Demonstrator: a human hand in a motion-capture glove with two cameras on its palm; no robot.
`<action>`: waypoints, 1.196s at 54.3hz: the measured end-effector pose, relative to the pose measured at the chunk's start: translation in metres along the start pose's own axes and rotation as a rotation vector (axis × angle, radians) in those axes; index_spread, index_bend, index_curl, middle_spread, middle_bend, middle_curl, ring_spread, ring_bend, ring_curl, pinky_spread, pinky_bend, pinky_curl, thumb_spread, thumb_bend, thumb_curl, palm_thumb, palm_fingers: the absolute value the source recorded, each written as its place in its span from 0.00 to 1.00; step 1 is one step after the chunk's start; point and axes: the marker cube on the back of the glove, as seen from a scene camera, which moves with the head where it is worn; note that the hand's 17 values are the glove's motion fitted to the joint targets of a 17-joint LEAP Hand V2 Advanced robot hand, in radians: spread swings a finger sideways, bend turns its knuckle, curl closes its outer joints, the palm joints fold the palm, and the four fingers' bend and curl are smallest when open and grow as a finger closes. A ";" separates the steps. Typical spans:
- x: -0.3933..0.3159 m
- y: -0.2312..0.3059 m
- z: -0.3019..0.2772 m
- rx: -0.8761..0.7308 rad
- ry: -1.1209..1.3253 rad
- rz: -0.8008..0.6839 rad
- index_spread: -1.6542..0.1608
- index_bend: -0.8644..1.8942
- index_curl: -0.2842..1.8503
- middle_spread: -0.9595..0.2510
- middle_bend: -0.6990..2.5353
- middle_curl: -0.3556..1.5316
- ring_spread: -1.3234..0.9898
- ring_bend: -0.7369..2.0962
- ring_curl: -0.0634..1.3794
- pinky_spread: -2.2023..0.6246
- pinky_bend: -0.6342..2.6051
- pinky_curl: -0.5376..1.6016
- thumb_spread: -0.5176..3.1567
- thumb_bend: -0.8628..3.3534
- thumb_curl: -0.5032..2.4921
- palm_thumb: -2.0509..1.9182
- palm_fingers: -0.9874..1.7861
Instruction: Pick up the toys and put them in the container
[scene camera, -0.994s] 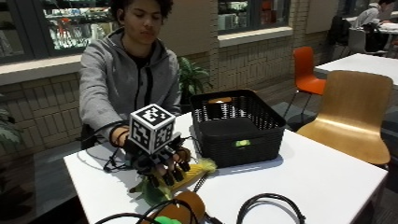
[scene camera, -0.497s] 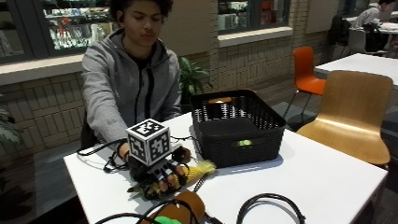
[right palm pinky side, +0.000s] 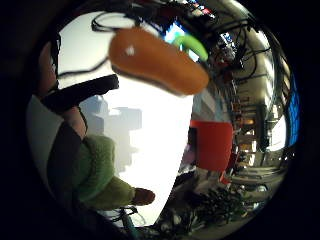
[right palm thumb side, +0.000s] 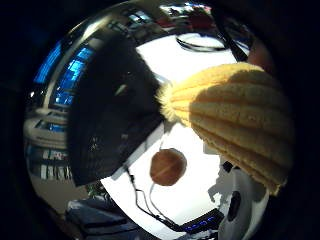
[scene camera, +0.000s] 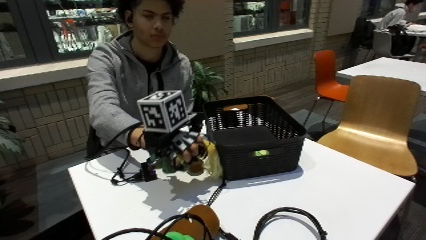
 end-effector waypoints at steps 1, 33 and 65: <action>-0.007 -0.002 -0.008 0.016 0.003 -0.018 0.75 0.43 0.25 0.55 0.48 0.61 0.40 0.71 0.51 0.64 0.55 0.50 0.51 0.28 0.36 0.70 0.63; -0.210 -0.051 -0.117 0.166 -0.032 -0.450 0.75 0.54 0.39 0.48 0.49 0.77 0.39 0.74 0.57 0.64 0.58 0.52 0.41 0.26 0.46 0.70 0.58; -0.261 -0.054 -0.073 -0.118 0.120 -0.615 0.75 0.45 0.49 0.47 0.49 0.81 0.40 0.73 0.57 0.67 0.59 0.52 0.43 0.23 0.49 0.66 0.37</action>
